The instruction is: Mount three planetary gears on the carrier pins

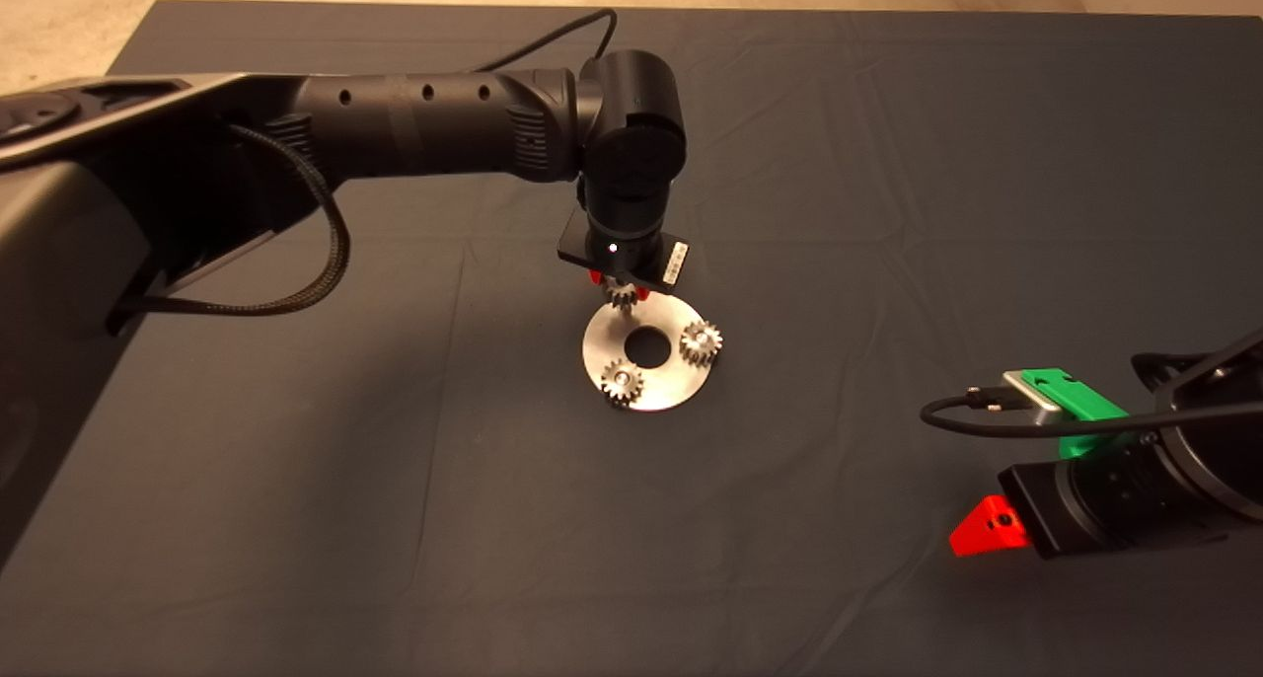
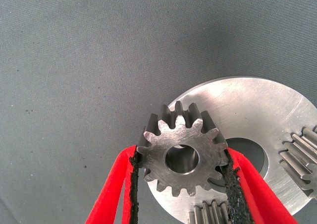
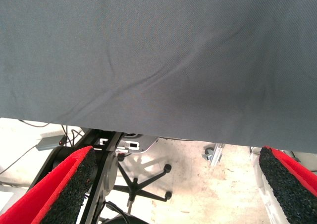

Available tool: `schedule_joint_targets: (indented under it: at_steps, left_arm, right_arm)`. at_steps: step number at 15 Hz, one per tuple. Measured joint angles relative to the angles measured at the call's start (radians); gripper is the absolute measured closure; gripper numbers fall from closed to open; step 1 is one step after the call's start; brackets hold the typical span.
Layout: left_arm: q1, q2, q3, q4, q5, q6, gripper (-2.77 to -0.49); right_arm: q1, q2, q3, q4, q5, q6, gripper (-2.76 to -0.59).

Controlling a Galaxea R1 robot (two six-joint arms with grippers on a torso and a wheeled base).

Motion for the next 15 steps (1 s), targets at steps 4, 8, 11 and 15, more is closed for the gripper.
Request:
schedule_joint_targets:
  at_steps: [4, 8, 11, 15]
  left_arm:
    - [0.001, 0.0, 0.0, 0.001, 0.0, 0.002, -0.91]
    - [0.001, 0.003, 0.0, 0.004, 0.005, 0.003, -0.91]
    - [0.002, 0.005, 0.0, 0.004, 0.007, 0.003, -0.91]
    - [0.002, 0.005, 0.0, 0.004, 0.009, 0.003, -0.91]
  right_arm:
    - [0.0, 0.0, 0.0, 0.0, 0.0, 0.0, -2.47]
    - [0.0, 0.0, 0.0, 0.0, 0.0, 0.0, -2.47]
    - [0.0, 0.0, 0.0, 0.0, 0.0, 0.0, -2.47]
    - [0.0, 0.0, 0.0, 0.0, 0.0, 0.0, -2.47]
